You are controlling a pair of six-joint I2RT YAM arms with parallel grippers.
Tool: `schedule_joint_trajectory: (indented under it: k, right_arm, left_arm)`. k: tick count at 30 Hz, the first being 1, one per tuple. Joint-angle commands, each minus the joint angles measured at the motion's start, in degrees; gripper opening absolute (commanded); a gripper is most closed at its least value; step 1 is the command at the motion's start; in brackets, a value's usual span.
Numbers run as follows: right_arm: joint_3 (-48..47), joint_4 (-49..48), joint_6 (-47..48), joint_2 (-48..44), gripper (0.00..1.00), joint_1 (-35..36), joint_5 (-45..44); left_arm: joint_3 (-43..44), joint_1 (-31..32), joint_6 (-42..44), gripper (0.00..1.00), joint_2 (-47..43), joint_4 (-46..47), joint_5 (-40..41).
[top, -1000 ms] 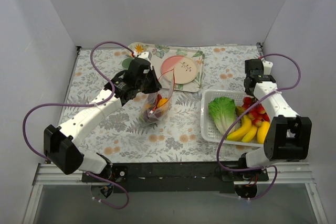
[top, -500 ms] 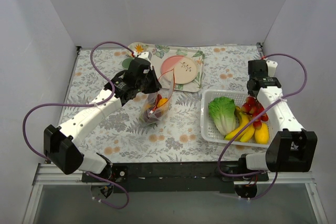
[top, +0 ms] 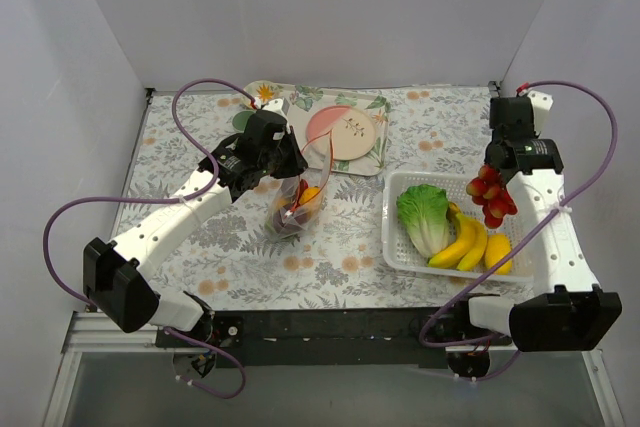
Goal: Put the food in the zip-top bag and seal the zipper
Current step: Pick up the fake fruit from the bin, then place the fake fruit in the zipper food storage bag.
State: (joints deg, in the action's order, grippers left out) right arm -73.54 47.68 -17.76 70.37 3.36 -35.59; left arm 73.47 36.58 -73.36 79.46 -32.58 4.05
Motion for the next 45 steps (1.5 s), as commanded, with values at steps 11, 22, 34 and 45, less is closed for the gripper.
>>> schedule_joint_trajectory:
  k: [11, 22, 34, 45]
  right_arm:
    - [-24.9, 6.1, -3.9, 2.3, 0.01, 15.3, 3.6]
    - [-38.7, -11.6, -11.9, 15.9, 0.01, 33.6, 13.4]
    - [-46.1, -21.8, -18.1, 24.0, 0.01, 41.5, 10.9]
    - [-39.3, -24.1, -23.0, 22.7, 0.01, 43.9, 11.3]
  left_arm:
    - [-0.2, 0.0, -0.6, 0.00, -0.4, -0.4, 8.2]
    - [0.5, 0.0, -2.1, 0.00, -1.9, -0.1, 10.4]
    - [1.1, 0.0, -2.4, 0.00, -1.5, 0.0, 10.2]
    - [1.8, -0.8, -2.5, 0.00, -1.1, -0.2, 9.4]
